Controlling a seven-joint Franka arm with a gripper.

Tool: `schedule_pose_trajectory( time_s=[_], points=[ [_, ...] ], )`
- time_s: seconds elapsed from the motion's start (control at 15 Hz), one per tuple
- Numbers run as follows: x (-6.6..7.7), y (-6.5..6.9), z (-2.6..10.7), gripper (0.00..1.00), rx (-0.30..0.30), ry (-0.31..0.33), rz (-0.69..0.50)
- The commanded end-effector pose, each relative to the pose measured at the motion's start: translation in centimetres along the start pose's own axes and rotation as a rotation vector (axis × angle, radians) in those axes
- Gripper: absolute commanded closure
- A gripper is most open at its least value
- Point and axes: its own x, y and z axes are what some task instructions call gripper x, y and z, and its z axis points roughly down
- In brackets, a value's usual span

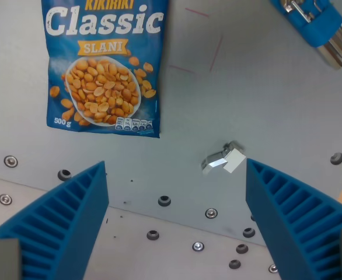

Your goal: Rotate around base negative x

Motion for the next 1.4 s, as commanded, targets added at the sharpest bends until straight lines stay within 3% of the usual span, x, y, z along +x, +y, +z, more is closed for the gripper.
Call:
schedule_pose_trajectory(
  time_s=[0.07,1.4],
  points=[
    [0.05,-0.21,-0.21,0.0,-0.14,-0.045,0.011],
    [0.05,-0.21,-0.21,0.0,-0.389,-0.138,0.015]
  ],
)
